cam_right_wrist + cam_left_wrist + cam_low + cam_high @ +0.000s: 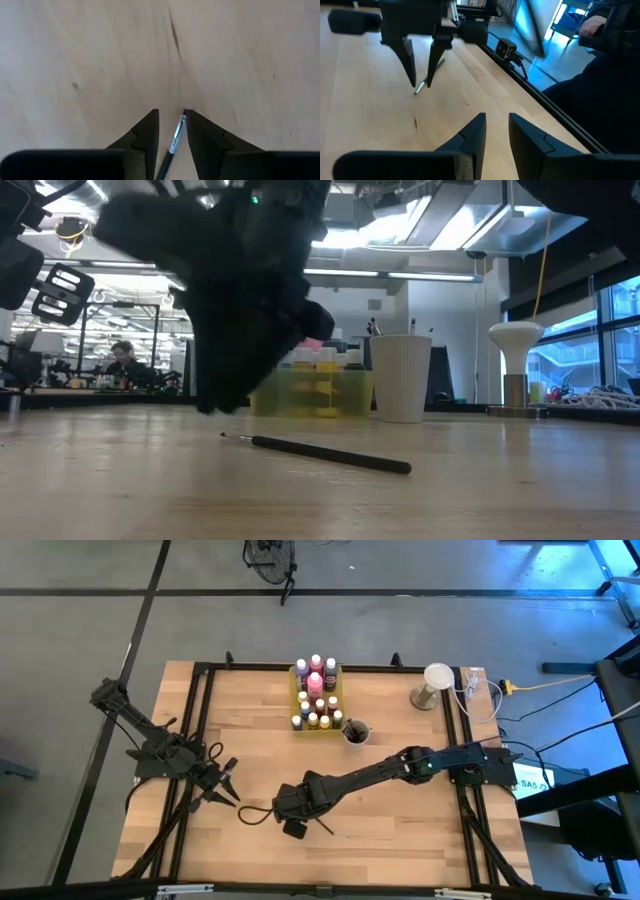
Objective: Pick & Place Paint Supplies
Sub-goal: Put the black paintbrush into the white cup
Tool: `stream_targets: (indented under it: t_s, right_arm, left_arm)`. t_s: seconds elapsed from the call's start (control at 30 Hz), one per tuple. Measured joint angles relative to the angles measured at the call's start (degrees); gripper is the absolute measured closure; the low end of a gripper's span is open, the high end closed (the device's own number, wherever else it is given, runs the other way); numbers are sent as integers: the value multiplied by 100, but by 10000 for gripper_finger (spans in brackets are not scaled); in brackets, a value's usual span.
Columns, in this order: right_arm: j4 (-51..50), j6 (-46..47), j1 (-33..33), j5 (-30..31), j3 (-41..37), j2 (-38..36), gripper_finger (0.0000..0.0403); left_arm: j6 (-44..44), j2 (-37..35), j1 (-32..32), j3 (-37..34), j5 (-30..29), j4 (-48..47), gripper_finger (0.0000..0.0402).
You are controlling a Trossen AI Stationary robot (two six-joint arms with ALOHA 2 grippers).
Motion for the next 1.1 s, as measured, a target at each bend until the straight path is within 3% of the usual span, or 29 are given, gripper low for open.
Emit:
stream_targets:
  t_s: [1.1]
  right_arm:
    - [-136,412,-209,-534,18,315,305]
  left_arm:
    - [-2,-2,0,0,19,-9,320]
